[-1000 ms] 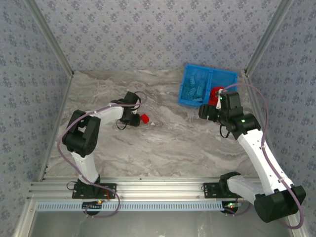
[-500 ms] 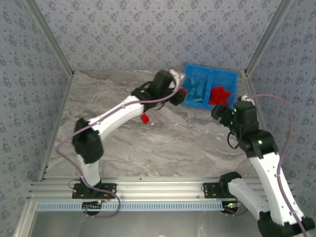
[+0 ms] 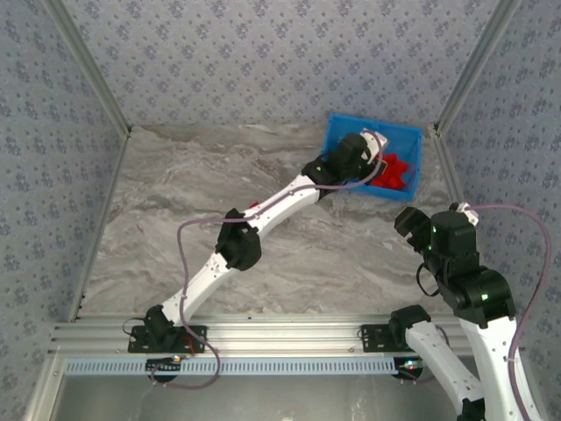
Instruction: Sort the legos into containers by color
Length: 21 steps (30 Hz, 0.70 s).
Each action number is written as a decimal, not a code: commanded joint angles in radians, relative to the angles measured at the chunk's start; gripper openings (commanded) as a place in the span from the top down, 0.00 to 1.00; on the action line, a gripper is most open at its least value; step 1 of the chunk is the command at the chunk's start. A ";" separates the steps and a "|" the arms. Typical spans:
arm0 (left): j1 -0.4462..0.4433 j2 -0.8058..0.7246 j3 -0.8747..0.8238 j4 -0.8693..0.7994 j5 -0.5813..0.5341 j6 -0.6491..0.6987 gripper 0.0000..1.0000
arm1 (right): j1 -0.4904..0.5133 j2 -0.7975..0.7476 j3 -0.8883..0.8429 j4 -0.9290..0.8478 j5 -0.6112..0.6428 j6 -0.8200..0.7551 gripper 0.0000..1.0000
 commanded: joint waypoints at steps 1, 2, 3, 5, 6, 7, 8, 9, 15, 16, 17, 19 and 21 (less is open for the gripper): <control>-0.036 0.102 0.117 0.319 -0.075 0.142 0.72 | 0.008 -0.008 0.019 -0.091 -0.053 0.019 0.11; -0.036 0.152 0.193 0.342 -0.087 0.134 0.71 | 0.007 -0.011 0.021 -0.107 -0.061 0.020 0.11; -0.032 0.179 0.224 0.380 -0.106 0.132 0.71 | 0.007 -0.018 0.022 -0.117 -0.068 0.025 0.11; -0.023 0.169 0.180 0.447 -0.131 0.130 0.66 | 0.008 -0.031 0.016 -0.120 -0.081 0.040 0.11; -0.013 0.156 0.151 0.472 -0.141 0.117 0.59 | 0.008 -0.039 0.010 -0.117 -0.085 0.048 0.11; -0.002 0.152 0.140 0.484 -0.141 0.097 0.53 | 0.007 -0.043 0.005 -0.110 -0.089 0.051 0.11; 0.008 0.157 0.146 0.486 -0.135 0.075 0.46 | 0.008 -0.048 -0.003 -0.101 -0.093 0.054 0.11; 0.017 0.160 0.152 0.485 -0.132 0.062 0.37 | 0.007 -0.047 -0.009 -0.095 -0.093 0.056 0.11; 0.036 0.116 0.162 0.390 -0.104 0.070 0.10 | 0.007 -0.034 -0.025 -0.065 -0.103 0.057 0.11; 0.035 0.100 0.162 0.365 -0.100 0.071 0.10 | 0.007 -0.032 -0.024 -0.064 -0.103 0.057 0.11; 0.035 0.081 0.160 0.329 -0.092 0.072 0.10 | 0.008 -0.030 -0.023 -0.062 -0.102 0.056 0.10; 0.035 0.033 0.154 0.247 -0.076 0.054 0.10 | 0.008 -0.030 -0.022 -0.064 -0.097 0.053 0.10; 0.037 -0.040 0.126 0.163 -0.040 0.014 0.09 | 0.007 -0.028 -0.023 -0.064 -0.093 0.050 0.10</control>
